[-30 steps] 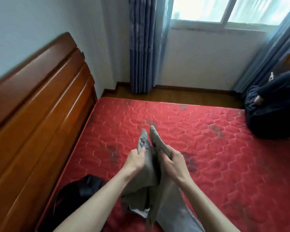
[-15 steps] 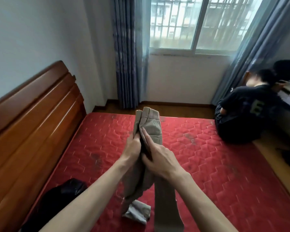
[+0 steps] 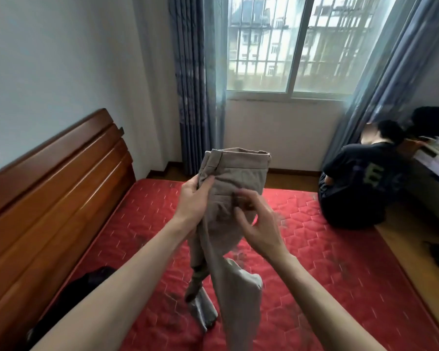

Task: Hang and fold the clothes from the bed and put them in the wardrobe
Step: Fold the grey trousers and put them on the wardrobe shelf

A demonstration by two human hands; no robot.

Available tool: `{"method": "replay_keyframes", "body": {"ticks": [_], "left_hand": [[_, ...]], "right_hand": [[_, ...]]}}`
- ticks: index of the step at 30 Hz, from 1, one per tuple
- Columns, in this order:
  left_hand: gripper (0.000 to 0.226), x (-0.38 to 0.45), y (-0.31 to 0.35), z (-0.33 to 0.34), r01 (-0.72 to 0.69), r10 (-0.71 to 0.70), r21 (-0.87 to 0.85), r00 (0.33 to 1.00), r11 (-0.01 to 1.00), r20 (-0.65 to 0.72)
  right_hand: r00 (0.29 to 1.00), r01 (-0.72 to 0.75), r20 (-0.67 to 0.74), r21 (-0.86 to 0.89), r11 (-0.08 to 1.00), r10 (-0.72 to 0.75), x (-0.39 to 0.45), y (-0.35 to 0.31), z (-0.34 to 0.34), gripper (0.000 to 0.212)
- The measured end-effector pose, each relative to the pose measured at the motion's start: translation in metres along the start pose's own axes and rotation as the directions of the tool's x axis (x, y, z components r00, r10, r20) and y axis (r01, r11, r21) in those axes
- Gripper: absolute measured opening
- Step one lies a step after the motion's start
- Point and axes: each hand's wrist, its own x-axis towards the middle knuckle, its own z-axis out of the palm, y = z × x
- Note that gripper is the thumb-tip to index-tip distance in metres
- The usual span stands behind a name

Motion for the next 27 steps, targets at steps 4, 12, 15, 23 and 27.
{"method": "replay_keyframes", "body": {"ticks": [4,12,15,23,27], "left_hand": [[0.017,-0.001,0.033,0.002,0.016,-0.008,-0.095,0.996,0.995,0.086],[0.022,0.017,0.074,0.005,0.032,-0.001,-0.144,0.978,0.989,0.209],[0.015,0.018,0.089,0.009,-0.061,0.068,-0.035,0.972,0.997,0.223],[0.019,0.040,0.134,-0.004,-0.079,0.030,0.145,0.948,0.986,0.316],[0.031,0.043,0.129,-0.009,0.028,-0.074,0.141,0.940,0.990,0.334]], "right_hand": [[0.872,-0.332,-0.212,0.406,0.851,0.441,0.028,0.007,-0.035,0.089],[0.918,-0.330,-0.009,0.536,0.777,0.396,0.081,-0.037,-0.082,0.019],[0.933,-0.286,-0.040,0.518,0.806,0.357,0.093,-0.047,-0.082,0.024],[0.858,-0.502,0.293,0.305,0.810,0.421,0.131,-0.079,-0.117,0.039],[0.864,-0.470,0.290,0.167,0.867,0.412,0.139,-0.079,-0.116,0.034]]}}
